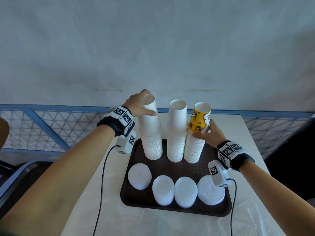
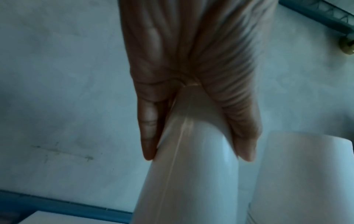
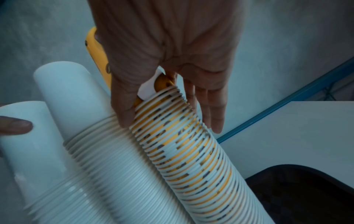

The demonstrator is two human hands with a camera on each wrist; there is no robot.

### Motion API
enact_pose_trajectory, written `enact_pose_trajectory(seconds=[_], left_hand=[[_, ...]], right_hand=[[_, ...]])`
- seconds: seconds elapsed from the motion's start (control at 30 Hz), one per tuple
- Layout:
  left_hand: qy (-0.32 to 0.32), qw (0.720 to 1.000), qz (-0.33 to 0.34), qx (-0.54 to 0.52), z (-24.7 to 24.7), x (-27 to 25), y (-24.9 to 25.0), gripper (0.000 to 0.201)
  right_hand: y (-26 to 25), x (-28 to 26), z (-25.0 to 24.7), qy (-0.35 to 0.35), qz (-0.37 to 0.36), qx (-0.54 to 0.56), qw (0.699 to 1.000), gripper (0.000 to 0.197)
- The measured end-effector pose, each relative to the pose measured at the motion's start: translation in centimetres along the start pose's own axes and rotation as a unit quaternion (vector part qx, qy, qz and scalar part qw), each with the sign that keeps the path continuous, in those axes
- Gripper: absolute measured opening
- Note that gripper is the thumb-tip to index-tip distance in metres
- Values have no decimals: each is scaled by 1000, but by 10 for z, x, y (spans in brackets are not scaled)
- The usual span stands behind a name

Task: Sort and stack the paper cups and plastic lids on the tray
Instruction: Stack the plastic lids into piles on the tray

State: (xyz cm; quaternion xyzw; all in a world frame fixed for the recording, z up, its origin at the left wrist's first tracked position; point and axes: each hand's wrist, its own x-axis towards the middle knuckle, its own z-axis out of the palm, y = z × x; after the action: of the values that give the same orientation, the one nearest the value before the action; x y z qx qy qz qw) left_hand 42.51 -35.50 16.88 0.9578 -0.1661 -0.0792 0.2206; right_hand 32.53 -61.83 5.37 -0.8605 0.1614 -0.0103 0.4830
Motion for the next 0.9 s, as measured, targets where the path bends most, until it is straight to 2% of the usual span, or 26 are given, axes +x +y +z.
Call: enact_pose_trajectory(seconds=[0.2, 0.7, 0.8, 0.9], left_hand=[[-3, 1000, 20, -13, 5, 0, 8, 75], [7, 999, 33, -27, 13, 4, 12, 76], [2, 999, 35, -39, 14, 4, 10, 83], [11, 994, 33, -99, 10, -3, 4, 106]], right_hand=[[-3, -3, -1, -2, 4, -7, 1000, 75], [-6, -8, 0, -2, 16, -7, 1000, 75], [-5, -9, 1, 1, 17, 8, 1000, 80], [0, -14, -2, 8, 39, 57, 998, 94]])
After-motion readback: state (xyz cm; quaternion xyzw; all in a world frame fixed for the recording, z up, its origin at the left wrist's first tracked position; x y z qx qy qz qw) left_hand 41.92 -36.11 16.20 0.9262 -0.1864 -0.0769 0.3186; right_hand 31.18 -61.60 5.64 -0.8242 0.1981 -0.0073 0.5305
